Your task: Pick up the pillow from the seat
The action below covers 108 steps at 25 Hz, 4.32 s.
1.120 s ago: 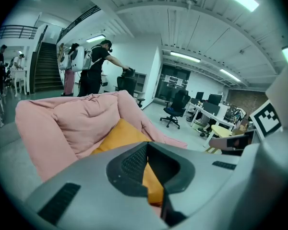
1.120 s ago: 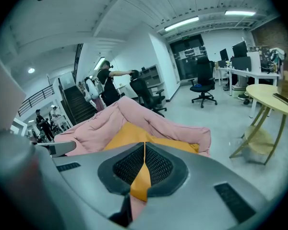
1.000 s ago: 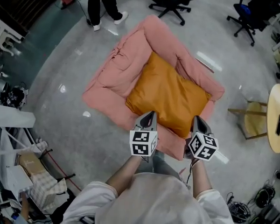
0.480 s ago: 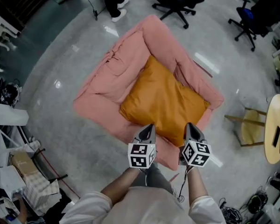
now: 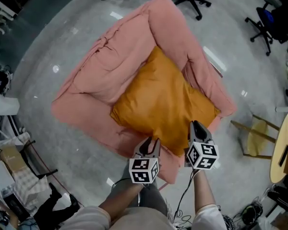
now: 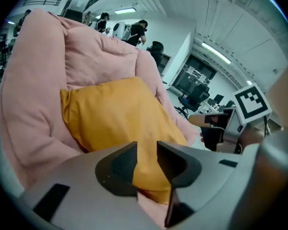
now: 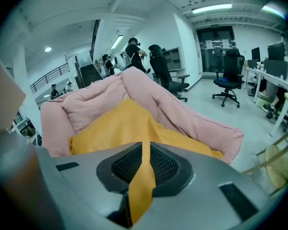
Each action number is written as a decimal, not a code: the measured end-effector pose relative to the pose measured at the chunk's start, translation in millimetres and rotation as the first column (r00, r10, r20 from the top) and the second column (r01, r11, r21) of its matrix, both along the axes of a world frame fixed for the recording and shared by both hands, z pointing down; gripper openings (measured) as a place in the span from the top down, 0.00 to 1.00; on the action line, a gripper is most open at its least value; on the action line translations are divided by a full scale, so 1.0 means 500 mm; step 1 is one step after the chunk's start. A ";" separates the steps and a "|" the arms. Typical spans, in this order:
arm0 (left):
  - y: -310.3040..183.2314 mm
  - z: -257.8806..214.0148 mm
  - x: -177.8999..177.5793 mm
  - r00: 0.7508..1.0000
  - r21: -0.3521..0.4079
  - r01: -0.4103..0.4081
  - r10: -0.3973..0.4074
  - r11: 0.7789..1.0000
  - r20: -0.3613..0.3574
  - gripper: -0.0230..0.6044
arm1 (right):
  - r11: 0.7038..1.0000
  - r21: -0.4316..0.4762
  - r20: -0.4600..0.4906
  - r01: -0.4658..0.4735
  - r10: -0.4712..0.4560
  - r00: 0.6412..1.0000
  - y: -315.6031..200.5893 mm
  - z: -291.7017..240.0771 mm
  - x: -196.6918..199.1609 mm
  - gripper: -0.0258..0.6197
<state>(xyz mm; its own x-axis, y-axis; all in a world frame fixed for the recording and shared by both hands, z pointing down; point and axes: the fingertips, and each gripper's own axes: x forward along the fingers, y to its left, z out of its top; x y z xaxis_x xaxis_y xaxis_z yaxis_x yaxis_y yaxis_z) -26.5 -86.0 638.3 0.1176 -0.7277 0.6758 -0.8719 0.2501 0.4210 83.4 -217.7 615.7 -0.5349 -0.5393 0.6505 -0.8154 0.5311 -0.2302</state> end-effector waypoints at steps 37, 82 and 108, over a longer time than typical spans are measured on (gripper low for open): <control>-0.107 0.278 -0.071 0.945 -0.279 0.298 -0.324 0.913 -0.049 0.55 | 0.958 -0.221 -0.157 0.184 -0.222 0.962 -0.162 0.294 -0.130 0.62; -0.131 -0.246 0.194 0.957 0.153 -0.288 0.291 0.945 -0.003 0.92 | 0.933 0.113 0.019 -0.342 0.342 0.940 -0.010 -0.249 0.262 0.91; 0.012 -0.378 0.608 0.513 0.177 -0.857 0.838 0.484 0.187 0.92 | 0.512 0.085 0.132 -0.855 0.844 0.519 0.411 -0.326 0.691 0.91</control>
